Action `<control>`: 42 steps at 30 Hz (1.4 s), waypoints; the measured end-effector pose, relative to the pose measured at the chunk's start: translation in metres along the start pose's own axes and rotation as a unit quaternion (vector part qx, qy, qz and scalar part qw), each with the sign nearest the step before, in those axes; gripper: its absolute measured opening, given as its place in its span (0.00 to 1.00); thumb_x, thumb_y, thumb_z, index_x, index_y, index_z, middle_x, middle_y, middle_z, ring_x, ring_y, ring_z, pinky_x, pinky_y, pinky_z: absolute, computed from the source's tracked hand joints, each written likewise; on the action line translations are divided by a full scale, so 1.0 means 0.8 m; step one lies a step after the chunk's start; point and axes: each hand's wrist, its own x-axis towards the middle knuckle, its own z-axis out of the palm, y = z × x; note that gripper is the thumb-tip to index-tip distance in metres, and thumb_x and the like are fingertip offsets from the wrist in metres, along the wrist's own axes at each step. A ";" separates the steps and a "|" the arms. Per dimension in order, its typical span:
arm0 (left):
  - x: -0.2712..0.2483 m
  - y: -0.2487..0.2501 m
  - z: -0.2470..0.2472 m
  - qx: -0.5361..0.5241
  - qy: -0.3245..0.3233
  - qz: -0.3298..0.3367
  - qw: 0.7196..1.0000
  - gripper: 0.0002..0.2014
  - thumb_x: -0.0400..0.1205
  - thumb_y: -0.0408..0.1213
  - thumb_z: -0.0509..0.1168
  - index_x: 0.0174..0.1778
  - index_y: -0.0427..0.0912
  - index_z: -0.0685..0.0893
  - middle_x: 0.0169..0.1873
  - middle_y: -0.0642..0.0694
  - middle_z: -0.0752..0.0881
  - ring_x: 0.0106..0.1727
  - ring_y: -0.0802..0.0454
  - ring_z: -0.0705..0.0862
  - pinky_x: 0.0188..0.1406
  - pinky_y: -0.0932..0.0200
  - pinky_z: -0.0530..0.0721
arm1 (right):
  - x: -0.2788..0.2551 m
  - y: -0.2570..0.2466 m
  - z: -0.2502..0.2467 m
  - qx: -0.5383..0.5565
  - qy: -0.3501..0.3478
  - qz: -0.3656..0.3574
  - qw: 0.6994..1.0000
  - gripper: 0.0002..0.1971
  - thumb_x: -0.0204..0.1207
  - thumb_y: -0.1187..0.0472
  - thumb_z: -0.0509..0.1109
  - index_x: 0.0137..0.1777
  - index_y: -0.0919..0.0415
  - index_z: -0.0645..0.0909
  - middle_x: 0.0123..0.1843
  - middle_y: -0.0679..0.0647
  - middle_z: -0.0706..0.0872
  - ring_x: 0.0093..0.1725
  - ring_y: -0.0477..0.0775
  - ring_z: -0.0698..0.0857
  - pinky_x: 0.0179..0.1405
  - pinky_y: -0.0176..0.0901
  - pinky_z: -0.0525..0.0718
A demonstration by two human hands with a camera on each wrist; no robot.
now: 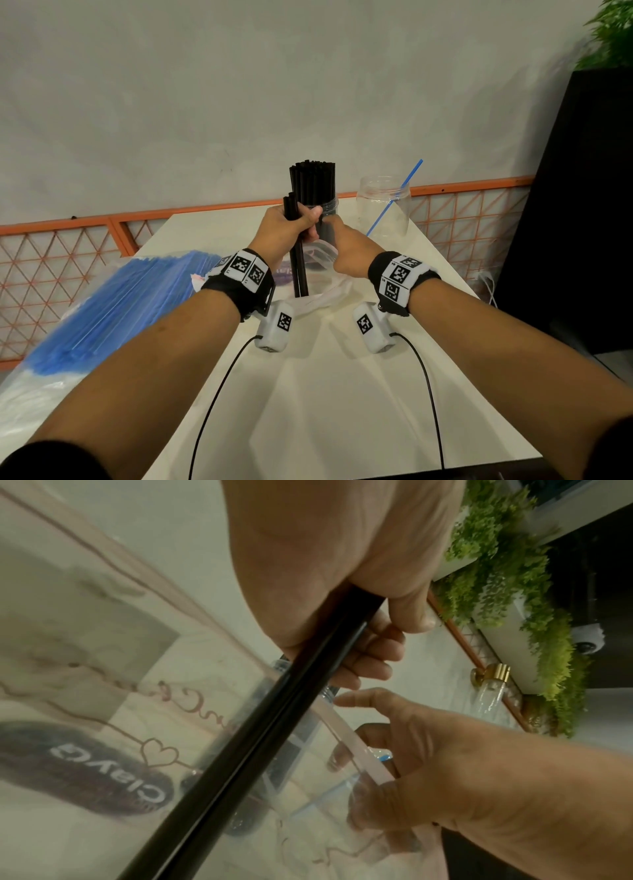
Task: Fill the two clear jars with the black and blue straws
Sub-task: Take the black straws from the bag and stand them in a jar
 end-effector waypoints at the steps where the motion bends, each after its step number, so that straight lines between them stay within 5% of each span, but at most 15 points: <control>1: 0.001 -0.002 -0.001 -0.001 0.002 -0.003 1.000 0.15 0.82 0.39 0.72 0.28 0.46 0.85 0.25 0.45 0.84 0.30 0.50 0.84 0.44 0.51 0.88 | 0.001 -0.001 -0.001 -0.003 -0.003 -0.002 1.000 0.44 0.72 0.65 0.73 0.83 0.57 0.51 0.51 0.55 0.80 0.48 0.56 0.80 0.39 0.41 0.76; 3: 0.002 -0.005 -0.004 -0.008 0.005 -0.013 1.000 0.14 0.82 0.41 0.71 0.30 0.44 0.87 0.25 0.44 0.84 0.30 0.49 0.85 0.43 0.53 0.89 | 0.006 -0.002 -0.002 -0.019 -0.008 0.002 1.000 0.49 0.71 0.66 0.73 0.85 0.53 0.47 0.57 0.61 0.80 0.49 0.58 0.82 0.43 0.46 0.80; 8: 0.002 -0.016 -0.004 -0.018 0.005 -0.061 0.998 0.18 0.84 0.47 0.68 0.34 0.37 0.86 0.26 0.41 0.86 0.33 0.44 0.86 0.48 0.44 0.88 | 0.023 -0.006 -0.004 -0.052 -0.007 0.026 0.998 0.55 0.69 0.71 0.72 0.86 0.47 0.39 0.42 0.55 0.78 0.33 0.49 0.79 0.27 0.37 0.74; 14: -0.002 -0.023 0.002 -0.001 -0.013 -0.080 0.997 0.22 0.85 0.49 0.66 0.30 0.36 0.83 0.25 0.41 0.85 0.30 0.47 0.87 0.42 0.52 0.87 | 0.040 -0.008 -0.004 -0.068 -0.021 0.025 0.997 0.51 0.74 0.61 0.72 0.86 0.52 0.38 0.63 0.63 0.81 0.47 0.54 0.80 0.43 0.45 0.80; 19: 0.025 0.035 -0.011 0.012 0.014 -0.008 1.000 0.23 0.81 0.58 0.64 0.27 0.45 0.82 0.24 0.43 0.84 0.34 0.43 0.87 0.55 0.44 0.85 | 0.047 -0.005 -0.006 -0.074 -0.012 0.033 0.997 0.50 0.71 0.66 0.74 0.86 0.51 0.44 0.68 0.66 0.77 0.57 0.65 0.84 0.47 0.48 0.81; 25: 0.090 0.114 -0.003 -0.076 0.086 0.118 0.986 0.22 0.87 0.46 0.63 0.29 0.40 0.78 0.19 0.44 0.81 0.26 0.45 0.84 0.47 0.44 0.90 | 0.049 -0.003 -0.007 -0.069 -0.007 0.039 0.997 0.47 0.73 0.61 0.74 0.85 0.51 0.48 0.71 0.67 0.72 0.63 0.69 0.81 0.59 0.53 0.80; 32: 0.123 0.111 0.033 -0.015 0.092 0.135 0.987 0.20 0.88 0.41 0.63 0.30 0.36 0.78 0.18 0.43 0.82 0.25 0.45 0.85 0.52 0.37 0.89 | 0.049 -0.004 -0.004 -0.082 -0.006 0.040 0.996 0.46 0.74 0.62 0.73 0.85 0.51 0.48 0.75 0.66 0.69 0.64 0.69 0.81 0.62 0.56 0.80; 38: 0.130 0.089 0.036 0.073 0.125 0.125 0.982 0.21 0.87 0.45 0.64 0.28 0.40 0.78 0.20 0.43 0.83 0.30 0.49 0.88 0.47 0.61 0.86 | 0.050 -0.001 -0.006 -0.084 -0.009 0.049 0.995 0.46 0.73 0.65 0.71 0.86 0.51 0.47 0.73 0.66 0.69 0.63 0.69 0.80 0.61 0.55 0.80; 42: 0.136 0.098 0.032 0.114 0.121 0.133 0.977 0.22 0.86 0.48 0.65 0.27 0.42 0.77 0.19 0.45 0.81 0.23 0.55 0.82 0.43 0.65 0.82 | 0.049 -0.003 -0.007 -0.101 -0.007 0.049 0.994 0.46 0.73 0.64 0.72 0.86 0.52 0.48 0.72 0.66 0.70 0.63 0.70 0.80 0.60 0.57 0.80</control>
